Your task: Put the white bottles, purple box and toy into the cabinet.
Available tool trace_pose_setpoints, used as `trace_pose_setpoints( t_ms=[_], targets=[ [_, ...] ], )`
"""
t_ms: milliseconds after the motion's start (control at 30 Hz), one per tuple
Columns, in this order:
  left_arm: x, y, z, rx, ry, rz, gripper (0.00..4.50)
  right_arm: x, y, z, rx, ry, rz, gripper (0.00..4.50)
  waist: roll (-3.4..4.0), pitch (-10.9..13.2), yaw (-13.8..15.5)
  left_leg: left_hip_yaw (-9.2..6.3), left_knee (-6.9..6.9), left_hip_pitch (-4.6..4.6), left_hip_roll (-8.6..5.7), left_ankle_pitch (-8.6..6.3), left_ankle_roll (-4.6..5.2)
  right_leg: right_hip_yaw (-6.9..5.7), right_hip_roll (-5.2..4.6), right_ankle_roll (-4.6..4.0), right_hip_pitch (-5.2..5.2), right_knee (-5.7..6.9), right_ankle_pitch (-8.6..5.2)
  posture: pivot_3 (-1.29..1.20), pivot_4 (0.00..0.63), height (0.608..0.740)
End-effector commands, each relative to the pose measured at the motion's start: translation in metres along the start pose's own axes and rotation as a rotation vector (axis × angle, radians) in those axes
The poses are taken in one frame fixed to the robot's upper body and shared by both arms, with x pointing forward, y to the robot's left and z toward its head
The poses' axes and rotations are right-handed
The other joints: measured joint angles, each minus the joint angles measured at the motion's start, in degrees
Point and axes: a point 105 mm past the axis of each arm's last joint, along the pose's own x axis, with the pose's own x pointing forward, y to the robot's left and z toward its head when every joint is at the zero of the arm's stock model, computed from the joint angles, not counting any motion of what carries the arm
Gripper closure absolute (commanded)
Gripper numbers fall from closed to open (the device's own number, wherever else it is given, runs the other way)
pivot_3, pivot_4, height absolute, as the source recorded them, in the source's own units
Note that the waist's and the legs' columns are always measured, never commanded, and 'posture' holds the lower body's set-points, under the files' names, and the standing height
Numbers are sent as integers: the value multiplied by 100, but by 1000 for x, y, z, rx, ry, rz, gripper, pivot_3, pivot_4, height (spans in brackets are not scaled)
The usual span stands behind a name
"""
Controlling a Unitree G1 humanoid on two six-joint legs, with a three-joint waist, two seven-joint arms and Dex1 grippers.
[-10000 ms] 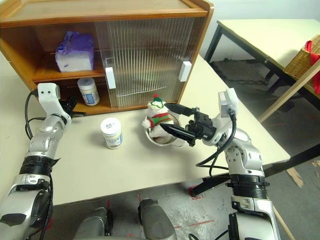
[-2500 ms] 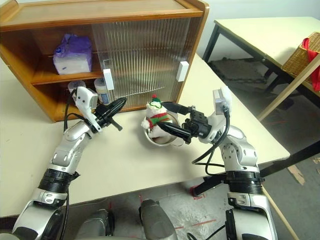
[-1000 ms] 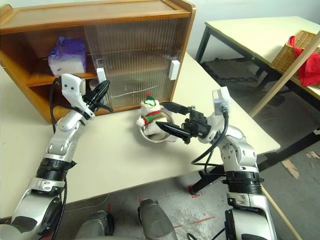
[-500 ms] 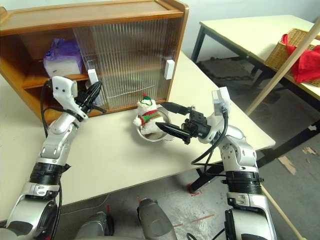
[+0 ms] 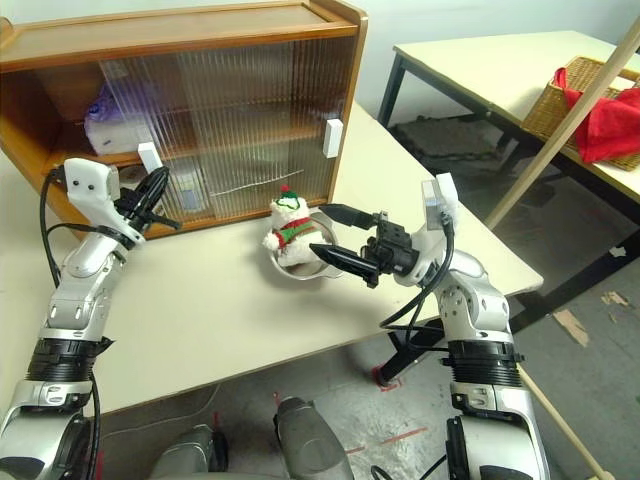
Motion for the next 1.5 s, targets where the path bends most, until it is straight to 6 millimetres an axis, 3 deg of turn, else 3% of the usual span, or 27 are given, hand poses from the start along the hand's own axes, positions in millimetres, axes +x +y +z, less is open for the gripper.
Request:
trace_pose_setpoints(
  t_ms=[33, 367, 967, 1067, 1167, 1367, 1500],
  targets=[
    [-14, 40, -3, 18, 28, 157, 4471, 4, -1, -1, 0, 7, 21, 0, 0, 0, 7, -4, -1, 1, 1, -7, -12, 1, 0, 0, -1, -1, 0, -232, 78, 740],
    [-33, 61, -3, 46, 48, 229, 4471, 7, -2, -2, 3, 7, 37, 0, 1, -1, 165, -15, -6, -9, 30, -26, -55, 15, -4, -16, -16, -3, 9, -210, 77, 740],
    [-53, 90, 2, 92, 53, 318, 4471, 12, -5, -5, 10, 4, 58, 0, 2, -3, 415, -10, -77, -9, 37, -8, -28, 1, 24, -141, -60, -4, 53, -185, 79, 740],
    [-54, 91, 2, 92, 52, 318, 4471, 11, -6, -4, 8, 7, 60, 0, 2, -3, 415, -9, -77, 4, 41, -7, -30, 1, 36, -148, -56, 0, 58, -184, 79, 740],
    [-50, 79, 16, -1, -59, 248, 4471, 9, -9, -2, -1, 13, 57, 0, 0, -2, 418, -9, -77, 24, 44, -7, -32, 3, 56, -132, -42, 2, 50, -184, 79, 740],
    [-57, 56, 28, -65, -134, 61, 2535, 5, -18, 0, -14, 20, 29, 0, -2, -7, 514, -24, -75, 31, 65, -3, -39, 16, 56, -115, -37, 9, 39, -167, 72, 740],
    [-69, 41, 25, -91, -113, -58, 1193, -1, -26, 1, 8, 36, -13, 0, -2, -7, 601, -27, -78, 29, 86, -9, -49, 11, 58, -168, -40, 8, 66, -164, 83, 740]
  ],
)
